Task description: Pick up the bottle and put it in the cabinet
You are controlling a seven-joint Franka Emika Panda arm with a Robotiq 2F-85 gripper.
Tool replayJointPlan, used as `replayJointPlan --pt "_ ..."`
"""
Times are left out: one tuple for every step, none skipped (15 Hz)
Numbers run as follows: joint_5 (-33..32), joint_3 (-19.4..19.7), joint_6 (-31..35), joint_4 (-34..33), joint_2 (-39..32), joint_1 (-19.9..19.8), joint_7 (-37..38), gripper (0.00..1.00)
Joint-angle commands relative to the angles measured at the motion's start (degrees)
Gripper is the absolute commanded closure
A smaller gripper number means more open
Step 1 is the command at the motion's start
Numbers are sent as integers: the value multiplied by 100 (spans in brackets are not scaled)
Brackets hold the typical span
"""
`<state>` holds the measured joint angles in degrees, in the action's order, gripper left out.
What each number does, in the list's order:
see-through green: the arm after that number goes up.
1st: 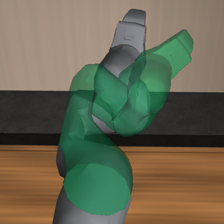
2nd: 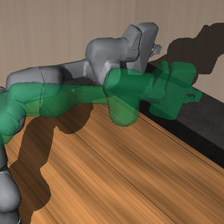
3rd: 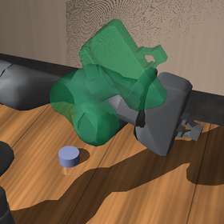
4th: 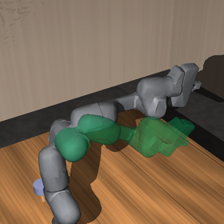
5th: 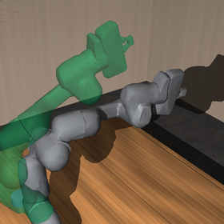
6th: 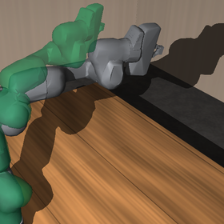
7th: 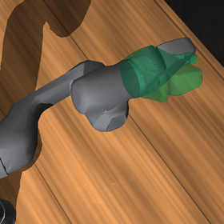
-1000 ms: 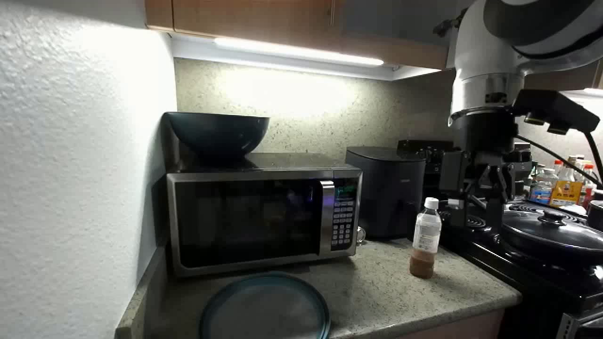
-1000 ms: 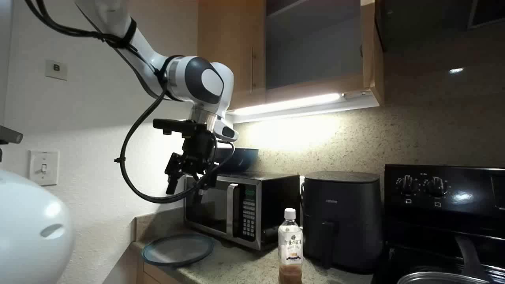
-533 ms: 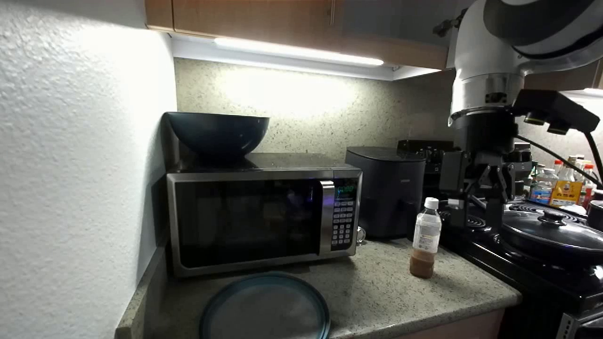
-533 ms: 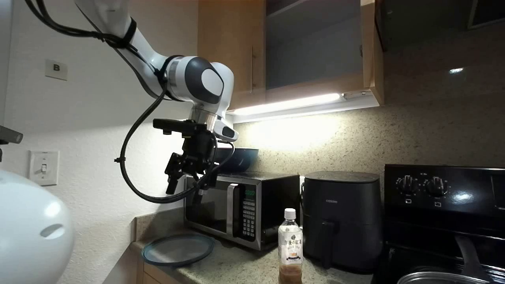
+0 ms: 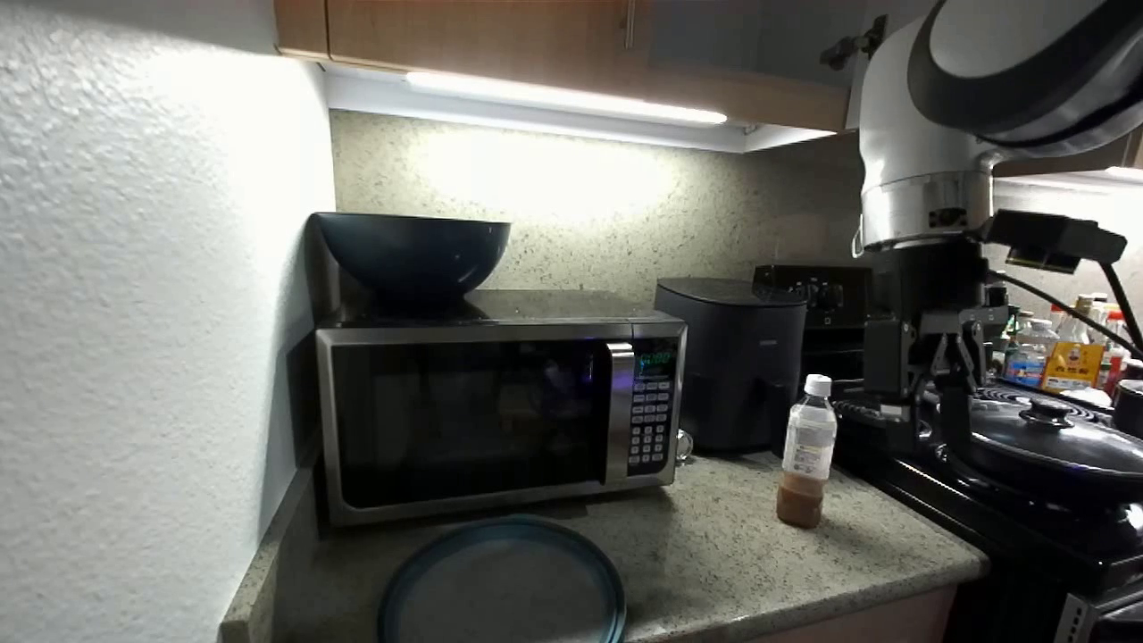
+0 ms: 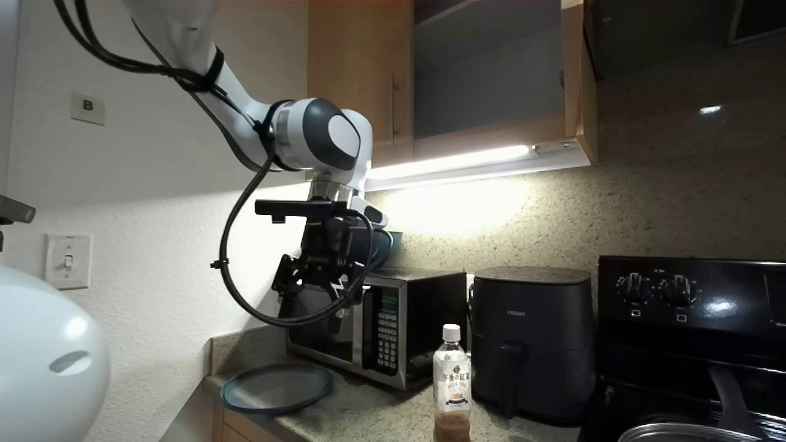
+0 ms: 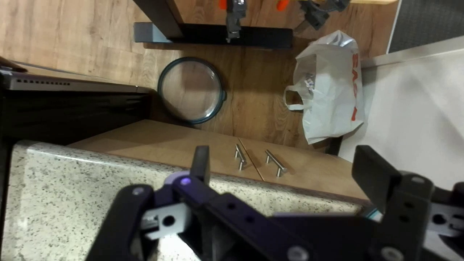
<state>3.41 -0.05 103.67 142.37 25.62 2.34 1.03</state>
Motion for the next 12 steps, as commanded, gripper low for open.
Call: replayJointPlan --pt "-928 91 91 145 -216 -252 -609 0" --pt "-1143 137 144 165 -265 -292 -699 0" --pt "-1259 201 258 166 -315 -329 -743 0" --pt "-1358 220 294 148 -357 -360 -700 0" --pt "-1122 188 109 96 -293 -288 -525 0" --pt "-1199 218 150 97 -334 -319 -541 0" --pt "-1230 232 170 97 -358 -328 -543 0" --pt "-1245 232 172 97 -365 -328 -543 0" --pt "-1249 228 172 96 -365 -327 -543 0" --pt "-1250 227 173 96 -365 -327 -542 0" --pt "-1291 197 273 125 -337 -382 -287 0" --pt "-1142 256 443 120 -335 -415 -146 0"
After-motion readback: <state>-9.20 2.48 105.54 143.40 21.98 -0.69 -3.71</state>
